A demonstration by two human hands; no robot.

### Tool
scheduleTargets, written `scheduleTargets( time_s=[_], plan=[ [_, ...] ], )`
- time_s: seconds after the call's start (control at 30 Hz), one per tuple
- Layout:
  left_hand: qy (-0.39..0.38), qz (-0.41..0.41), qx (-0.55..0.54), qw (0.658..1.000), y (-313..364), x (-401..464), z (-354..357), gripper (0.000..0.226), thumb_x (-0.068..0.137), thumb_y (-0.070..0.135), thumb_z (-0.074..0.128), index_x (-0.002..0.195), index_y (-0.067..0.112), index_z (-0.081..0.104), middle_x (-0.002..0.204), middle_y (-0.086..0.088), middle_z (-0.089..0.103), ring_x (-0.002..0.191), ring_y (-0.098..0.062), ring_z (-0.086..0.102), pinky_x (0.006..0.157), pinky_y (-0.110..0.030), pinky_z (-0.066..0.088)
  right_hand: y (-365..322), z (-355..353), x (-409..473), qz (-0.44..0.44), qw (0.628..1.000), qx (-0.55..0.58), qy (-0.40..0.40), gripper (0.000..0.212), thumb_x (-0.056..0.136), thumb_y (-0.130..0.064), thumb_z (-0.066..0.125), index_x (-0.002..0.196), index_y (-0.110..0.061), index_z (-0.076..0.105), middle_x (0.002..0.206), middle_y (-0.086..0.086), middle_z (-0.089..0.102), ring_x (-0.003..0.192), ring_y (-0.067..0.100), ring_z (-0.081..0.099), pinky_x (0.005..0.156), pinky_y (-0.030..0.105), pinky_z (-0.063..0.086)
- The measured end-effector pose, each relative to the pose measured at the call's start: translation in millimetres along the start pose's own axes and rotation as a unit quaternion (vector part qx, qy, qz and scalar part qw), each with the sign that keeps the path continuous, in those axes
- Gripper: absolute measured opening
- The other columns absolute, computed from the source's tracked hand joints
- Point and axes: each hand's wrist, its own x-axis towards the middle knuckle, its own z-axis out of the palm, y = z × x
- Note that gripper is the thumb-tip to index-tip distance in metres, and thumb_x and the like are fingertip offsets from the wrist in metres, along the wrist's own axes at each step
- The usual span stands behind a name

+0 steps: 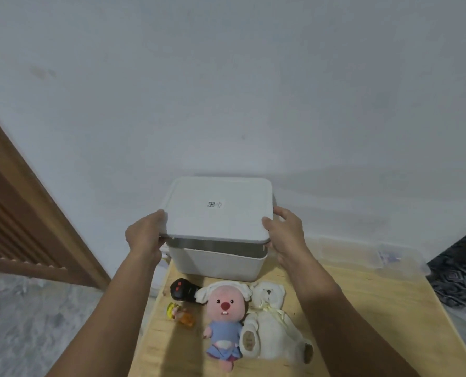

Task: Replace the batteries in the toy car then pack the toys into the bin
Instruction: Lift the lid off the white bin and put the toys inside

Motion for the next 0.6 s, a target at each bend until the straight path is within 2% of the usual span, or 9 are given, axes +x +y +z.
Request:
scheduleTargets(
  time_s=[0.1,0.13,0.17,0.23,0.27,0.3,0.4,0.5,0.6],
  plan=[
    [-0.017,0.031,0.121,0.992,-0.2,-12.3,9.4,0.028,0.074,0.021,0.059,0.061,0.019,0.033,0.066,0.001,0.034,0.063,-0.019,0.031,0.049,-0.024,0.033,10.0,-16.5,1.3,0.017,1.000,-0.017,0.007,0.042,0.090,-0.002,0.053,0.130,-0.016,0.053,0.119,0.007,0.063,0.102,0.024,0.063,0.083,0.040,0.057],
    [-0.028,0.054,0.149,0.987,-4.5,-15.8,12.3,0.031,0.078,0.021,0.057,0.061,0.018,0.031,0.063,0.000,0.030,0.059,-0.018,0.027,0.042,-0.020,0.027,13.4,-24.6,2.3,0.024,0.999,-0.021,0.014,0.043,0.090,-0.002,0.052,0.130,-0.017,0.053,0.118,0.007,0.063,0.100,0.024,0.064,0.081,0.038,0.057],
    [-0.045,0.075,0.154,0.984,-9.2,-21.1,15.8,0.033,0.082,0.020,0.058,0.060,0.017,0.033,0.062,0.000,0.032,0.055,-0.017,0.029,0.040,-0.018,0.028,16.3,-33.5,3.7,0.029,0.999,-0.026,0.022,0.043,0.088,-0.001,0.052,0.129,-0.017,0.054,0.117,0.007,0.064,0.099,0.024,0.064,0.080,0.038,0.057],
    [-0.084,0.096,0.132,0.983,-18.5,-32.2,23.0,0.028,0.083,0.019,0.067,0.063,0.014,0.049,0.068,0.001,0.050,0.061,-0.016,0.047,0.053,-0.021,0.044,20.5,-54.2,6.8,0.037,0.998,-0.040,0.043,0.040,0.085,-0.001,0.054,0.122,-0.014,0.059,0.113,0.008,0.066,0.097,0.026,0.066,0.084,0.042,0.057],
    [-0.099,0.099,0.122,0.983,-22.8,-37.3,27.4,0.024,0.081,0.019,0.072,0.066,0.013,0.054,0.073,0.002,0.056,0.069,-0.018,0.054,0.063,-0.028,0.048,21.5,-65.3,7.2,0.041,0.997,-0.047,0.053,0.034,0.083,-0.001,0.056,0.115,-0.013,0.062,0.109,0.009,0.068,0.095,0.026,0.067,0.085,0.044,0.057],
    [-0.111,0.103,0.124,0.981,-27.7,-42.7,32.8,0.025,0.078,0.020,0.075,0.065,0.013,0.054,0.074,0.002,0.058,0.072,-0.020,0.056,0.067,-0.032,0.048,23.4,-77.1,8.1,0.045,0.996,-0.051,0.063,0.028,0.083,-0.002,0.058,0.108,-0.011,0.063,0.104,0.010,0.069,0.091,0.027,0.068,0.084,0.046,0.058],
    [-0.141,0.108,0.147,0.973,-43.2,-63.0,57.5,0.031,0.077,0.015,0.078,0.066,0.014,0.050,0.072,-0.008,0.057,0.067,-0.024,0.055,0.061,-0.033,0.046,30.2,-114.3,10.9,0.040,0.992,-0.065,0.105,0.015,0.080,-0.001,0.062,0.092,-0.009,0.066,0.094,0.012,0.071,0.084,0.028,0.069,0.081,0.046,0.059],
    [-0.165,0.119,0.173,0.964,-64.8,-90.8,91.3,0.019,0.075,0.009,0.078,0.084,0.011,0.062,0.087,-0.013,0.067,0.076,-0.030,0.064,0.070,-0.041,0.055,38.6,-158.6,12.1,0.028,0.987,-0.082,0.136,0.018,0.081,0.001,0.060,0.074,-0.016,0.063,0.090,0.009,0.070,0.085,0.026,0.068,0.077,0.036,0.058],
    [-0.194,0.132,0.211,0.949,-94.7,-120.5,126.3,0.025,0.076,0.007,0.076,0.097,0.012,0.066,0.093,-0.014,0.069,0.083,-0.032,0.068,0.076,-0.045,0.057,47.4,-212.3,7.7,0.030,0.977,-0.125,0.170,0.018,0.082,0.000,0.058,0.076,-0.015,0.065,0.082,0.006,0.067,0.081,0.026,0.065,0.069,0.029,0.053]
  ],
)
